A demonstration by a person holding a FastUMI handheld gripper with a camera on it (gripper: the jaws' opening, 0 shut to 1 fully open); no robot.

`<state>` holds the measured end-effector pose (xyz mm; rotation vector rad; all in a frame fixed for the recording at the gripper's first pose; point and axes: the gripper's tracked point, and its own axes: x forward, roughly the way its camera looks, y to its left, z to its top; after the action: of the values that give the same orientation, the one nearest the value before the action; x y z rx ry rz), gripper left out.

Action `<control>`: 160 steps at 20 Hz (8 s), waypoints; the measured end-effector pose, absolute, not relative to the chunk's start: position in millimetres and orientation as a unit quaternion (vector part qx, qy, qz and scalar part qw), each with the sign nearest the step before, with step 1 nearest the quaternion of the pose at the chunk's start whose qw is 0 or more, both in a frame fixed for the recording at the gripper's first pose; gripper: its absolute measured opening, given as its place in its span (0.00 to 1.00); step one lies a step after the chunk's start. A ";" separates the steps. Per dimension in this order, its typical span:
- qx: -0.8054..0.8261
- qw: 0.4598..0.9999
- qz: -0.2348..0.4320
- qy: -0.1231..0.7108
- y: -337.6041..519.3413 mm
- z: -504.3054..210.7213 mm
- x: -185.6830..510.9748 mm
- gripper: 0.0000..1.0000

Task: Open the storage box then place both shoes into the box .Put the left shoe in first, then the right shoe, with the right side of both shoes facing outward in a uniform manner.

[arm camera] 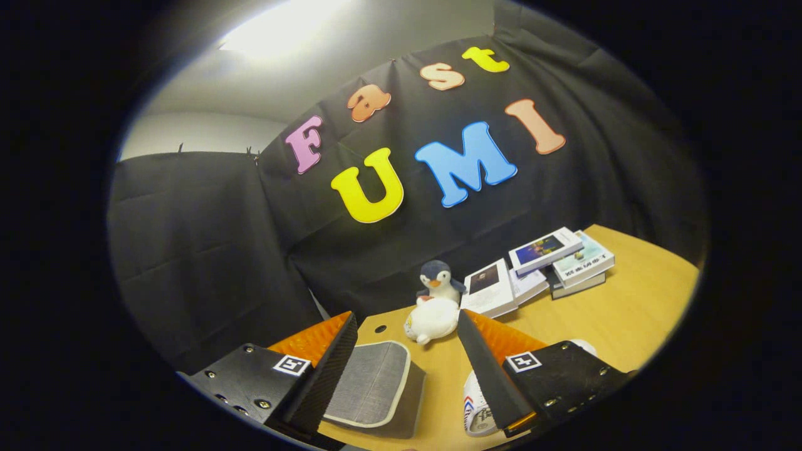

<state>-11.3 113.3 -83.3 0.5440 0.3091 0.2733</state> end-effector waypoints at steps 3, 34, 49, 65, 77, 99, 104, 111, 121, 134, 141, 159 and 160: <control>0.323 0.914 0.150 0.194 130.8 -104.7 -18.4 0.97; 0.518 0.689 0.232 0.450 254.4 -249.2 -70.6 0.82; 0.489 0.708 0.264 0.435 257.7 -204.1 -65.9 0.02; 0.352 0.770 0.371 0.381 355.9 -79.1 -51.8 0.02; 0.242 0.784 0.445 0.358 466.4 -73.5 -77.0 0.19; 0.111 0.908 0.265 0.304 281.1 -125.9 5.4 0.97; 0.092 0.921 0.216 0.311 222.1 -149.5 18.4 0.97; 0.087 0.924 0.153 0.339 157.9 -198.2 32.0 0.97; 0.073 0.895 0.098 0.429 101.7 -294.1 27.7 0.97; 0.021 0.846 0.075 0.527 63.8 -366.4 -8.6 0.98; 0.048 0.822 0.058 0.565 63.6 -388.6 -21.8 0.96; 0.248 0.787 0.044 0.563 101.4 -361.3 -25.4 0.04; 0.260 0.785 0.045 0.561 102.4 -356.7 -23.7 0.04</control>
<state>-23.7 102.4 -356.7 0.5598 1.2099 0.0971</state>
